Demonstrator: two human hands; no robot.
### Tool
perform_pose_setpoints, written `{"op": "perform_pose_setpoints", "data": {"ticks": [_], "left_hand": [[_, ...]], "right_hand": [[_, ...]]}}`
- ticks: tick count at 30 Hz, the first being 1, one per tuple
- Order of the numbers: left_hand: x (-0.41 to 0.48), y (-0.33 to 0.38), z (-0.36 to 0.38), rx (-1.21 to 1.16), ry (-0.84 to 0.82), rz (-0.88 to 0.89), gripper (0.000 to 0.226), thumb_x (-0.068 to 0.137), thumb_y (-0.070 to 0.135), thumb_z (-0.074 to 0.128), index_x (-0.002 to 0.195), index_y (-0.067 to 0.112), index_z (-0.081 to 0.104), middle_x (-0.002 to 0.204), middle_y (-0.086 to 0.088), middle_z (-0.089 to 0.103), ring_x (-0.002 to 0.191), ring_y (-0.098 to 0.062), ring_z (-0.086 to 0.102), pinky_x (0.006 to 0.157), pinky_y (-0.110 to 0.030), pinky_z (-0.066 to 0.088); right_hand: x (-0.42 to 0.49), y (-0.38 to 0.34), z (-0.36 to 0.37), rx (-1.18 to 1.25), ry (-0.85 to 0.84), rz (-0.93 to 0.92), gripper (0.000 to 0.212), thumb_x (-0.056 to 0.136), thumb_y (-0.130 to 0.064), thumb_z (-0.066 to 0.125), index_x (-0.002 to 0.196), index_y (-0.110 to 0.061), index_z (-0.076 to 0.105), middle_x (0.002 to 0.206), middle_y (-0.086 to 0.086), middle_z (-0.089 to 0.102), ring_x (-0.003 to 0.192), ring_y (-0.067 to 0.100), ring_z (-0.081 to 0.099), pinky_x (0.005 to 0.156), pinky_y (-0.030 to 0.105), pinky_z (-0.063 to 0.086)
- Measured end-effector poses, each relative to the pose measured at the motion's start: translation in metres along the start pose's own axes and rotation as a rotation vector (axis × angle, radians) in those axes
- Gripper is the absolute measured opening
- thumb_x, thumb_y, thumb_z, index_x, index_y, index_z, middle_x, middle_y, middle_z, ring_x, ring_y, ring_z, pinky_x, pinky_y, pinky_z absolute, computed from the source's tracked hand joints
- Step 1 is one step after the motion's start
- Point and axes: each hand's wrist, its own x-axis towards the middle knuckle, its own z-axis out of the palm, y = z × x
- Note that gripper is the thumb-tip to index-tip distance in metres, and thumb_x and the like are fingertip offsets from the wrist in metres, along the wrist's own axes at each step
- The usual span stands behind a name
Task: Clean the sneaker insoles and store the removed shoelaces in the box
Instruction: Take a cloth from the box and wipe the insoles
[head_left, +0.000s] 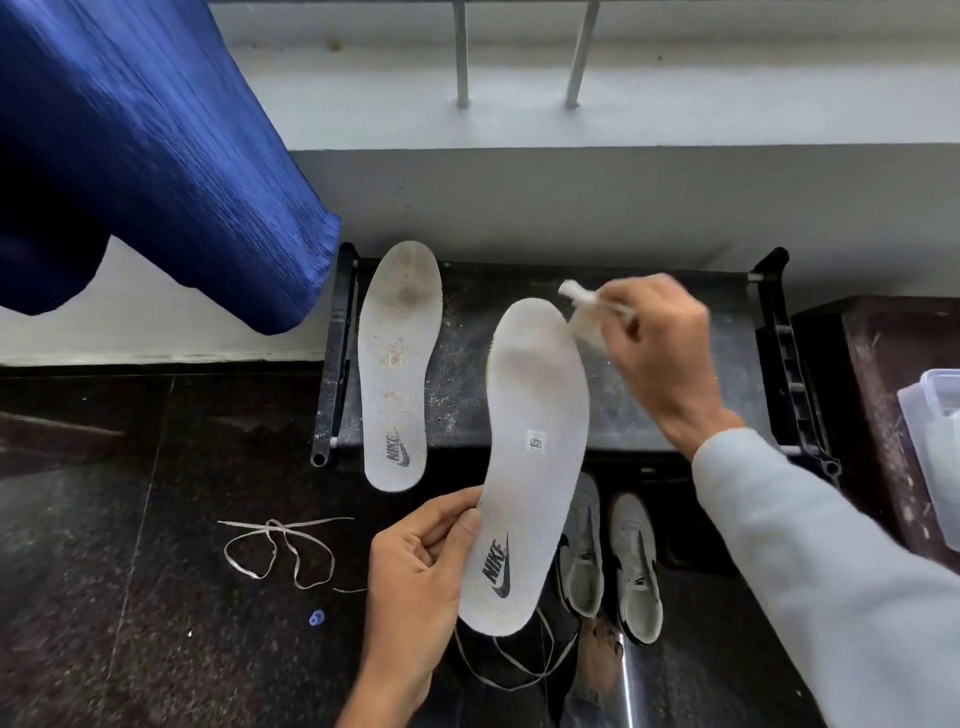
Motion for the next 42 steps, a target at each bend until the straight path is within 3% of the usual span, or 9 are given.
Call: {"op": "perform_pose_setpoints", "data": {"ticks": [4, 8, 12, 17, 23, 28, 32, 37, 42], "left_hand": [[0.002, -0.001, -0.001, -0.009, 0.016, -0.010, 0.021, 0.091, -0.001, 0.064, 0.100, 0.013, 0.078, 0.097, -0.005, 0.081, 0.094, -0.017, 0.077, 0.081, -0.020, 0.061], [0.002, 0.002, 0.002, -0.016, 0.021, 0.000, 0.023, 0.091, -0.004, 0.064, 0.097, 0.013, 0.078, 0.095, -0.004, 0.081, 0.091, -0.016, 0.078, 0.077, -0.017, 0.060], [0.003, 0.002, 0.001, 0.002, 0.022, 0.004, 0.021, 0.091, -0.002, 0.065, 0.100, 0.012, 0.078, 0.095, -0.003, 0.081, 0.091, -0.015, 0.078, 0.076, -0.016, 0.060], [0.004, 0.001, 0.000, 0.012, 0.036, -0.004, 0.021, 0.091, -0.001, 0.064, 0.100, 0.012, 0.078, 0.096, -0.003, 0.081, 0.092, -0.015, 0.077, 0.077, -0.017, 0.060], [0.004, 0.006, 0.002, 0.028, 0.026, 0.015, 0.022, 0.091, -0.001, 0.065, 0.098, 0.013, 0.078, 0.094, -0.002, 0.082, 0.089, -0.013, 0.078, 0.073, -0.014, 0.058], [0.005, 0.005, 0.001, 0.039, 0.022, 0.002, 0.021, 0.089, 0.000, 0.065, 0.098, 0.013, 0.078, 0.093, -0.002, 0.082, 0.089, -0.013, 0.078, 0.072, -0.013, 0.058], [0.007, 0.005, 0.003, 0.042, 0.029, -0.004, 0.020, 0.090, -0.002, 0.065, 0.098, 0.012, 0.078, 0.092, -0.001, 0.082, 0.088, -0.010, 0.078, 0.070, -0.011, 0.057], [0.008, 0.008, 0.006, 0.035, 0.024, 0.004, 0.022, 0.090, -0.002, 0.065, 0.097, 0.013, 0.078, 0.091, -0.001, 0.082, 0.087, -0.011, 0.078, 0.071, -0.011, 0.057], [0.011, 0.005, 0.004, 0.033, 0.053, -0.010, 0.020, 0.091, -0.001, 0.065, 0.100, 0.013, 0.077, 0.094, -0.001, 0.082, 0.091, -0.013, 0.077, 0.077, -0.015, 0.060]], "right_hand": [[-0.007, -0.030, -0.020, 0.073, 0.091, -0.076, 0.007, 0.090, -0.009, 0.068, 0.094, -0.006, 0.073, 0.090, 0.007, 0.069, 0.079, 0.015, 0.061, 0.076, 0.010, 0.041], [-0.037, -0.044, -0.016, 0.118, -0.199, -0.336, 0.006, 0.090, -0.003, 0.066, 0.091, -0.003, 0.072, 0.088, 0.009, 0.065, 0.066, 0.015, 0.055, 0.063, 0.018, 0.046], [0.001, -0.003, 0.001, -0.074, -0.100, -0.075, 0.020, 0.089, -0.017, 0.056, 0.085, -0.006, 0.072, 0.082, 0.012, 0.067, 0.072, 0.032, 0.064, 0.065, 0.036, 0.051], [0.014, -0.024, -0.023, 0.024, 0.160, 0.021, 0.012, 0.091, -0.014, 0.065, 0.094, -0.006, 0.074, 0.088, 0.010, 0.069, 0.076, 0.012, 0.056, 0.075, 0.004, 0.035], [-0.027, -0.042, -0.017, 0.108, -0.345, -0.433, 0.019, 0.089, -0.001, 0.065, 0.104, -0.006, 0.074, 0.097, 0.012, 0.063, 0.070, 0.016, 0.054, 0.063, 0.022, 0.045], [0.021, 0.003, -0.004, -0.107, -0.090, -0.072, 0.017, 0.090, -0.011, 0.061, 0.094, -0.007, 0.076, 0.086, 0.012, 0.062, 0.069, 0.029, 0.061, 0.061, 0.037, 0.053], [0.023, -0.023, -0.024, 0.027, 0.134, -0.122, 0.017, 0.095, -0.013, 0.064, 0.104, -0.008, 0.077, 0.089, 0.013, 0.065, 0.075, 0.013, 0.056, 0.071, 0.013, 0.042], [-0.015, -0.024, -0.013, 0.079, -0.332, -0.433, 0.020, 0.088, 0.001, 0.069, 0.106, -0.007, 0.073, 0.097, 0.011, 0.062, 0.072, 0.019, 0.057, 0.065, 0.027, 0.052], [-0.003, 0.002, -0.003, -0.096, -0.118, 0.115, 0.023, 0.089, -0.006, 0.061, 0.111, -0.012, 0.069, 0.099, 0.009, 0.064, 0.088, 0.025, 0.061, 0.077, 0.036, 0.052]]}}
